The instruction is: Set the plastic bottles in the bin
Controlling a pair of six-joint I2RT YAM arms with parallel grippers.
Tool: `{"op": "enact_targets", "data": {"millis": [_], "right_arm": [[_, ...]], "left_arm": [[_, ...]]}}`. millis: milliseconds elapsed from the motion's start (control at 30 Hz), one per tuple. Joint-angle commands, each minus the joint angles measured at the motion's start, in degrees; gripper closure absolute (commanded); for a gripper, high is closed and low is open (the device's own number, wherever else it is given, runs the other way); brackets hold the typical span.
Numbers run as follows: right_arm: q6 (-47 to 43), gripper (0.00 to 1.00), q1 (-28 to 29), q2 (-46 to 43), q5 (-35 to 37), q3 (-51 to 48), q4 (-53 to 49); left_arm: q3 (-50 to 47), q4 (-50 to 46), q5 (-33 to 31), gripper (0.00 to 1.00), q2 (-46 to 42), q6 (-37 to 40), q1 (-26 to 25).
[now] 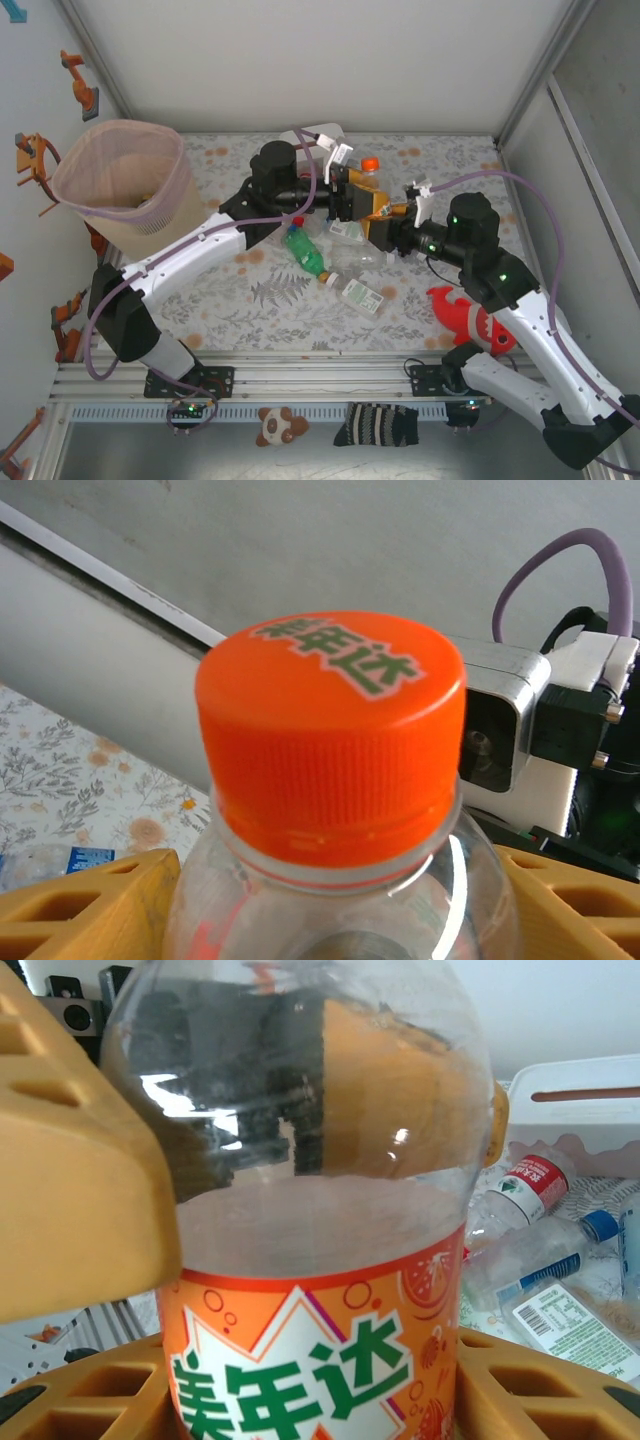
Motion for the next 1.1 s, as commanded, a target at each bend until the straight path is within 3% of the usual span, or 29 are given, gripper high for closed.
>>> {"op": "enact_targets", "data": {"millis": [0, 67, 267, 400, 700, 1067], "right_arm": [[-0.4, 0.5, -0.1, -0.9, 0.6, 2.3, -0.1], [-0.3, 0.5, -0.1, -0.9, 0.9, 2.4, -0.4], [-0.5, 0.22, -0.1, -1.2, 2.8, 3.8, -4.7], [-0.6, 0.14, -0.1, -2.0, 3.5, 4.0, -7.5], [-0.8, 0.16, -0.1, -2.2, 8.9, 2.8, -11.7], [-0.6, 0.2, -0.1, 0.3, 9.5, 2.6, -13.1]], "left_arm": [[1.8, -0.2, 1.2, 0.28, -0.7, 1.9, -0.3], [1.8, -0.2, 1.2, 0.29, -0.8, 2.2, -0.3], [1.7, -1.6, -0.5, 0.32, -2.4, 3.7, 0.2], [1.5, -4.1, -2.0, 0.35, -4.2, 5.2, 1.5], [-0.5, -6.9, -5.2, 0.36, -6.2, 5.1, 4.7], [-3.3, -21.0, -18.1, 0.36, -9.7, 6.7, 7.4]]}}
